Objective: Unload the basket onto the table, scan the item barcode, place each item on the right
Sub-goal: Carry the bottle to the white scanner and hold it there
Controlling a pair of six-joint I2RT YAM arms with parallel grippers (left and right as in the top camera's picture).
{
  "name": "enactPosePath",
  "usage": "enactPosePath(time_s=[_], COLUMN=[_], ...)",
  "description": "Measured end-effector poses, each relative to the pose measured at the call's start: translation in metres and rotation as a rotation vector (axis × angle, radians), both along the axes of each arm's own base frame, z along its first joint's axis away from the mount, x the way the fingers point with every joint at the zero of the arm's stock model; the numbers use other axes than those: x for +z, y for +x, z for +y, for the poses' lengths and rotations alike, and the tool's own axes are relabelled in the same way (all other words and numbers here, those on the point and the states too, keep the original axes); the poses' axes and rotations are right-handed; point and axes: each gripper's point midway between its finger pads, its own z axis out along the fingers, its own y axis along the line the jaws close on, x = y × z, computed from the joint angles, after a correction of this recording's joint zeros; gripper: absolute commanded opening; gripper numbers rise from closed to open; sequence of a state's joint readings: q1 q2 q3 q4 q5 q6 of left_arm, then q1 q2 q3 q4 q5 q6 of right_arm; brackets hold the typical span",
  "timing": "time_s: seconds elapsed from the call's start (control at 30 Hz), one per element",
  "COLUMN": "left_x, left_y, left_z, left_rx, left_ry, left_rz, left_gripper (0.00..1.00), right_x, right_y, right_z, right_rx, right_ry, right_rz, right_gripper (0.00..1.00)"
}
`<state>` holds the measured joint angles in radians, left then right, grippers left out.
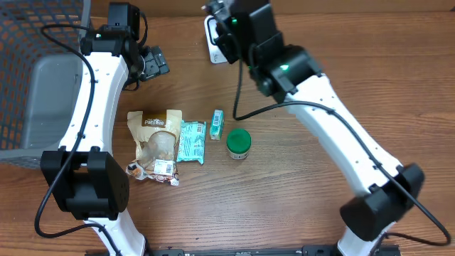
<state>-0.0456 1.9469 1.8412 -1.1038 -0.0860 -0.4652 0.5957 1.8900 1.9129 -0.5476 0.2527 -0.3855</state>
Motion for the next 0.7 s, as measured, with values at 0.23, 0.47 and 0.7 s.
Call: enactPosePath(time_s=[0.23,0.47,0.7], left_x=[0.0,0.0,0.0], left_y=[0.0,0.0,0.0], left_z=[0.0,0.0,0.0], left_rx=[0.0,0.0,0.0], left_ry=[0.0,0.0,0.001], left_rz=[0.0,0.0,0.0], left_gripper=[1.0,1.0,1.0], right_x=[-0.027,-0.054,-0.09], right_y=[0.038,0.065,0.087], right_z=[0.011,0.007,0.013], right_rx=[0.016,0.022,0.03], right_ry=[-0.104,-0.177,-0.224], right_rz=[-0.093,-0.126,-0.144], right_gripper=[0.04,0.04,0.04])
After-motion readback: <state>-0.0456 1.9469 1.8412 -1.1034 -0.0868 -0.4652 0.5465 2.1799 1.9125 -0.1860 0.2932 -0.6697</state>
